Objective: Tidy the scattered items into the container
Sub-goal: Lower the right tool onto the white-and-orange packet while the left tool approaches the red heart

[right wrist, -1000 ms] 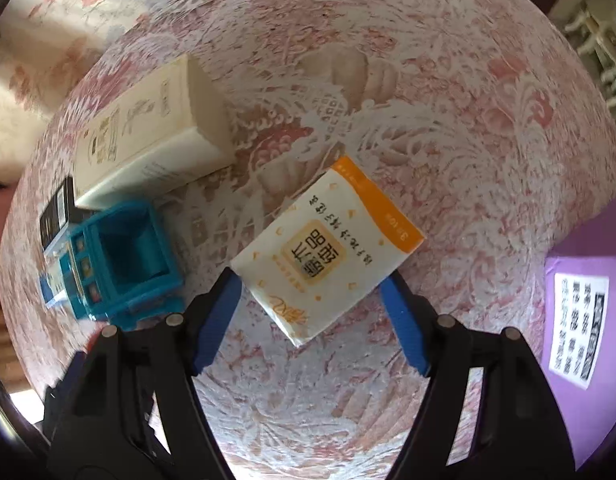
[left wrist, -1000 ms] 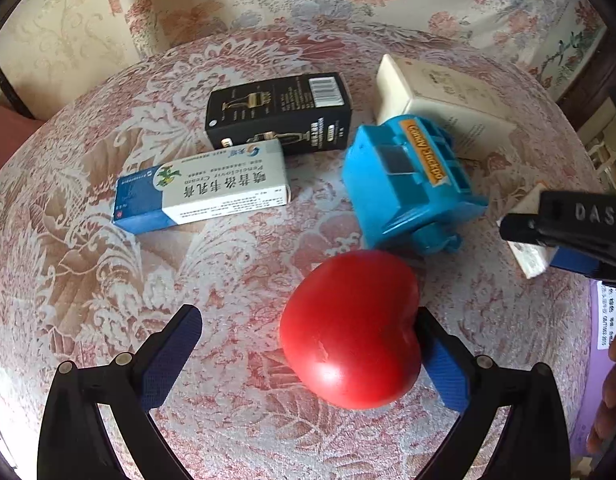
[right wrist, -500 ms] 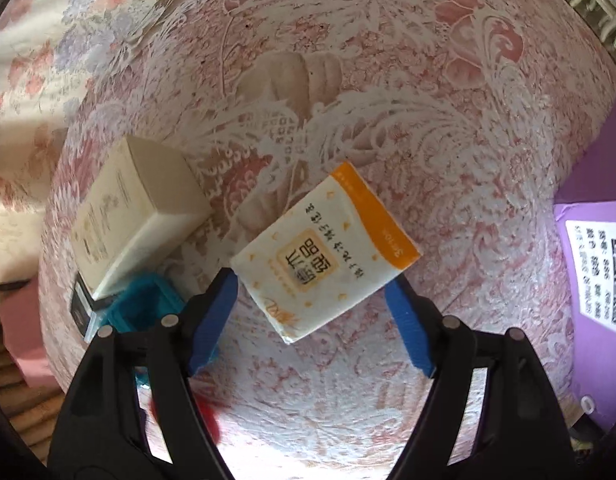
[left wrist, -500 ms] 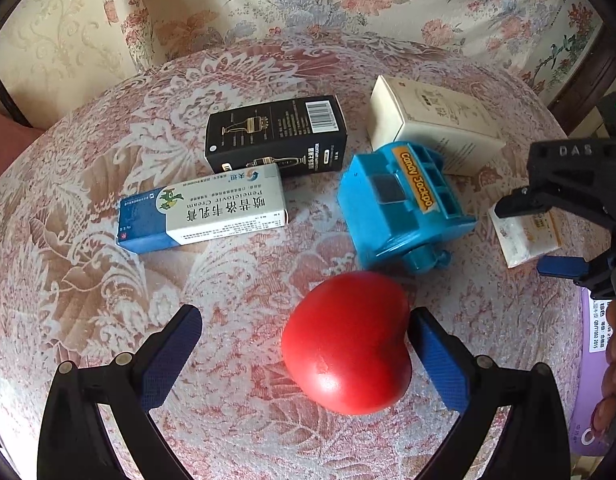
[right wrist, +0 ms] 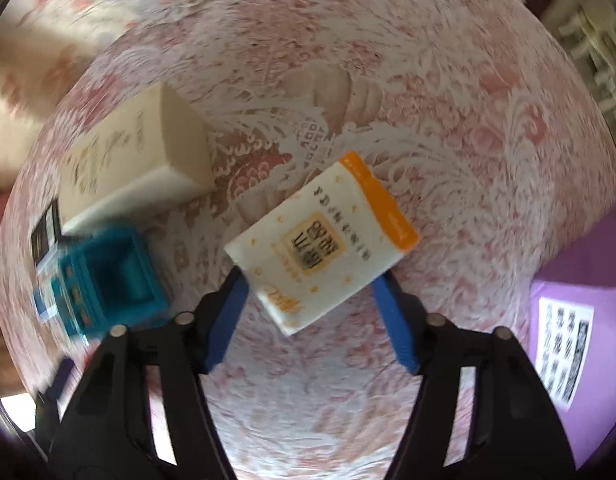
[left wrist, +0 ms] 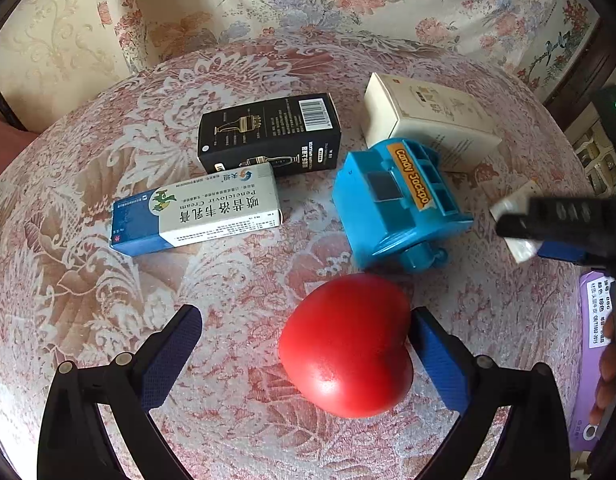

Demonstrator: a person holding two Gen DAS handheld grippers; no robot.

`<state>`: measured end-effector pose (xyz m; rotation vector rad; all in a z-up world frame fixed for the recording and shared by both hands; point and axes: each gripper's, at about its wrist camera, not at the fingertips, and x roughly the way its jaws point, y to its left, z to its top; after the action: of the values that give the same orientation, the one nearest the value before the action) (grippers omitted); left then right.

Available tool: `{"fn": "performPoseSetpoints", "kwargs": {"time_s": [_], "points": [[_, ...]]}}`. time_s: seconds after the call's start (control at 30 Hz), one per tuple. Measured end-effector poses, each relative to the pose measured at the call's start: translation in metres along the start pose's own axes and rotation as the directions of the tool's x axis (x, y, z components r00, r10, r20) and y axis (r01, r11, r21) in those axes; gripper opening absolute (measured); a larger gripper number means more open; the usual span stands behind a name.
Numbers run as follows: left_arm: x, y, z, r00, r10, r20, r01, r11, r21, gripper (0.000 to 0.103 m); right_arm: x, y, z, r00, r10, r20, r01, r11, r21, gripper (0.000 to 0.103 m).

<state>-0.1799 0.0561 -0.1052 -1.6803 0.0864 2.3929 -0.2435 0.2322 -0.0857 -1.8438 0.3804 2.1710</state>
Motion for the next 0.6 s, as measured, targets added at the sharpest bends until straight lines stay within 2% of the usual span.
{"fn": "performPoseSetpoints", "kwargs": {"time_s": [0.17,0.2,0.33,0.43,0.5,0.6], "points": [[0.002,0.003,-0.001,1.000,-0.001,-0.010,0.001,1.000,-0.004,0.103,-0.006,0.001,-0.013,0.999,0.044,0.029,-0.036,0.974,-0.222,0.045],[0.002,0.003,-0.001,1.000,0.000,-0.010,0.000,1.000,-0.002,0.103,-0.007,0.001,-0.017,0.999,0.048,0.018,-0.041,0.959,-0.280,0.042],[0.001,0.004,-0.002,1.000,0.006,-0.011,-0.006,1.000,0.006,0.103,-0.011,0.006,-0.036,1.000,0.023,-0.012,-0.026,0.884,-0.467,0.042],[0.000,0.002,-0.002,1.000,0.008,-0.008,-0.007,1.000,0.013,0.103,-0.017,0.004,-0.041,0.998,0.048,-0.028,-0.056,0.883,-0.466,0.042],[0.000,0.001,-0.002,1.000,0.004,-0.007,-0.004,1.000,0.013,0.103,-0.022,0.000,-0.030,0.993,0.112,-0.041,-0.119,0.924,-0.364,0.044],[-0.002,-0.002,-0.002,1.000,0.010,-0.004,-0.010,1.000,0.013,0.103,-0.024,-0.007,-0.008,0.984,0.176,-0.033,-0.179,0.970,-0.163,0.063]]}}
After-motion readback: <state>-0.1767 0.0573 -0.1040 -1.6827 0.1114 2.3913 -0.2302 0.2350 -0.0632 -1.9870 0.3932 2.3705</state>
